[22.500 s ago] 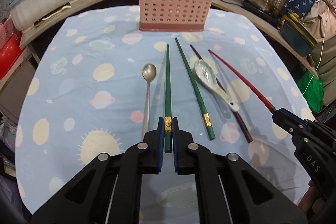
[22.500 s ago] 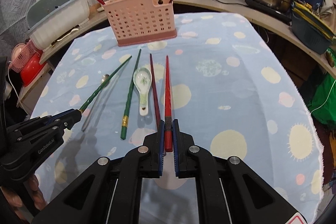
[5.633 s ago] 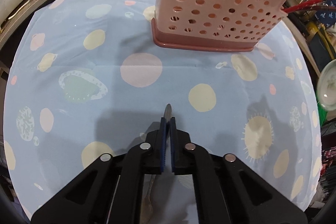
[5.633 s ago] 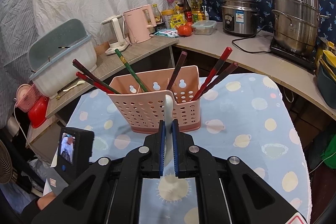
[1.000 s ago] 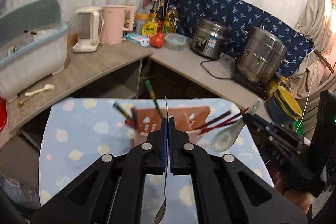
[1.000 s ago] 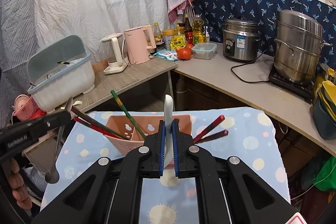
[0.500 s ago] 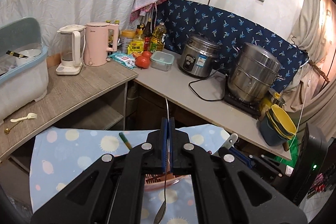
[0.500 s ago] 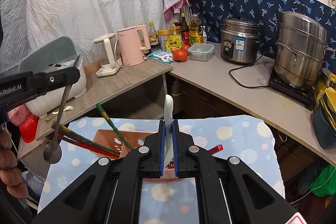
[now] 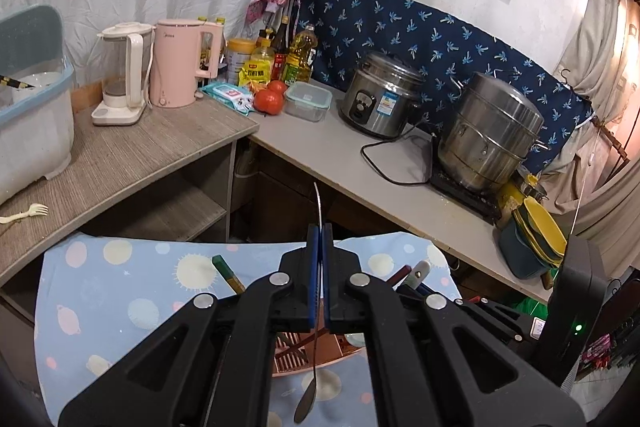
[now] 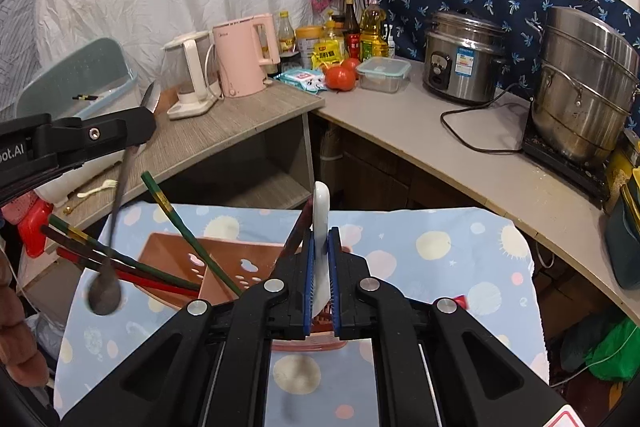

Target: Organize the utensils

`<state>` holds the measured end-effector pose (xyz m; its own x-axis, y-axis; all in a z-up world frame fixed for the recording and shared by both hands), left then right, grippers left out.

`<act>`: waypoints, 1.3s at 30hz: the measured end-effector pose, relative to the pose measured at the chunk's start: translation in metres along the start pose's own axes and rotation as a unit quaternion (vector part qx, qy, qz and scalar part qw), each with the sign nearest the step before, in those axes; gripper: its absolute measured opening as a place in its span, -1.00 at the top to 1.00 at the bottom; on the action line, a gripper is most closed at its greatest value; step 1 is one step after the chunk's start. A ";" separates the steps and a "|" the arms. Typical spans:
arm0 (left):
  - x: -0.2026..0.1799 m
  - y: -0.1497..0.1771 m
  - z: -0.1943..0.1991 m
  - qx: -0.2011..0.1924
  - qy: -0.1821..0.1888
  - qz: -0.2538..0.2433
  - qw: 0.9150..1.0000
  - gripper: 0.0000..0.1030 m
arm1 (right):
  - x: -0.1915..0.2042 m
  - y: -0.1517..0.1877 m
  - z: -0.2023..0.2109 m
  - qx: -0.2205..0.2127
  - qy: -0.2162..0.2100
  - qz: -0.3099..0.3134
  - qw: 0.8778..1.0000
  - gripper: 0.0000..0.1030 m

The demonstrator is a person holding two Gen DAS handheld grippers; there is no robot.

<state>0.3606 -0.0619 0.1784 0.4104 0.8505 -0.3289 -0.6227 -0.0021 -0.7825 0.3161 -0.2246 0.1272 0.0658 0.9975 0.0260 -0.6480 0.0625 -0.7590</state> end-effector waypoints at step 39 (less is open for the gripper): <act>-0.035 0.131 0.100 0.009 -0.211 -0.063 0.975 -0.73 | 0.035 0.110 0.122 -0.022 0.034 -0.017 0.999 -0.58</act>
<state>0.1981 -0.0392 0.1397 0.1759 0.9842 0.0193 -0.5987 0.1225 -0.7915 0.1548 -0.1784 0.1237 0.1397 0.9902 0.0084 -0.6105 0.0928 -0.7866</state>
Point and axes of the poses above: each gripper's, at about its wrist camera, not at the fingertips, and z roughly against the way its jaws point, x to its left, y to its underside, the point moved 1 cm from there along -z, roughly the way its jaws point, and after that the axes turned 3 degrees about y, right-handed, at the moved point
